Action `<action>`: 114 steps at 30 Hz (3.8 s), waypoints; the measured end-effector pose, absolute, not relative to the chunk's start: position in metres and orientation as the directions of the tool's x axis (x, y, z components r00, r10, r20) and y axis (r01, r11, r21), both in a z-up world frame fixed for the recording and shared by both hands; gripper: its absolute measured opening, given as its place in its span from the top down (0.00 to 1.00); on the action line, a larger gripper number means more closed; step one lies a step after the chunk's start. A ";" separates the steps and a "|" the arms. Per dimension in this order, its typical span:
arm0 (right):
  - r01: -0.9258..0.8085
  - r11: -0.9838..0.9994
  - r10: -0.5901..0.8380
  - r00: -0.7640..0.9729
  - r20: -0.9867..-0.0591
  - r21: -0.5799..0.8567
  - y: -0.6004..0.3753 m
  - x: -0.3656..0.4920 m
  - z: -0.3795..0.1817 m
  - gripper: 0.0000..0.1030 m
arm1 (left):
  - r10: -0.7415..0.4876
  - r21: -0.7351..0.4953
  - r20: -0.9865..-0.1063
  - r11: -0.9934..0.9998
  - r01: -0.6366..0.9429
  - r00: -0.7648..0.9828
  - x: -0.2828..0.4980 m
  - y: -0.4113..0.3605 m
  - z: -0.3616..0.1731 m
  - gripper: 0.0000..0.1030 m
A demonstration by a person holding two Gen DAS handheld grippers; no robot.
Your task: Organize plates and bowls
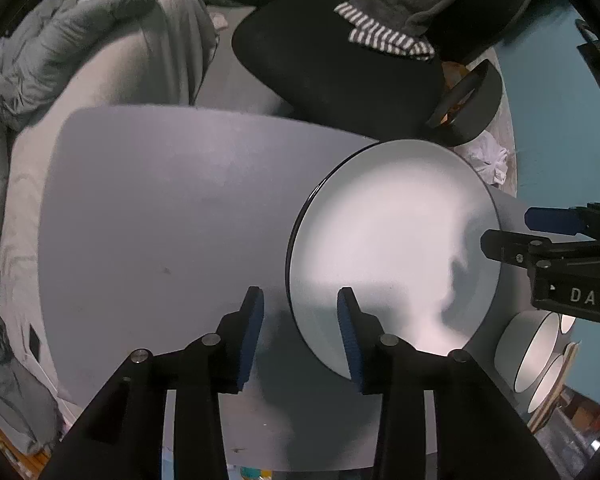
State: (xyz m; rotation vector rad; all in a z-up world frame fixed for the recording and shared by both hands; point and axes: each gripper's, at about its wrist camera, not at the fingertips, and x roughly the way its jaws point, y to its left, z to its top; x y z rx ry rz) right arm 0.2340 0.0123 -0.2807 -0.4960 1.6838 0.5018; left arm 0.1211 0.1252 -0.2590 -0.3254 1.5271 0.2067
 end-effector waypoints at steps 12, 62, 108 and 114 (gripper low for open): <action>-0.572 0.820 -0.021 -0.031 -0.999 0.000 0.005 0.210 -0.241 0.36 | -0.028 -0.071 -0.989 0.953 -0.294 0.147 0.101 0.115 -0.205 0.38; -0.098 0.995 0.035 0.372 -0.928 -0.001 -0.200 0.074 -0.080 0.34 | -0.141 -0.083 -0.918 0.983 0.166 0.371 0.044 -0.019 -0.088 0.32; 0.162 0.987 -0.056 0.451 -0.891 0.020 -0.310 0.024 -0.102 0.34 | -0.220 -0.146 -0.923 0.959 0.241 0.316 0.061 -0.114 -0.120 0.30; 0.127 0.992 -0.040 0.438 -0.898 0.018 -0.309 0.036 -0.116 0.34 | -0.185 -0.118 -0.933 0.967 0.225 0.309 0.069 -0.117 -0.135 0.30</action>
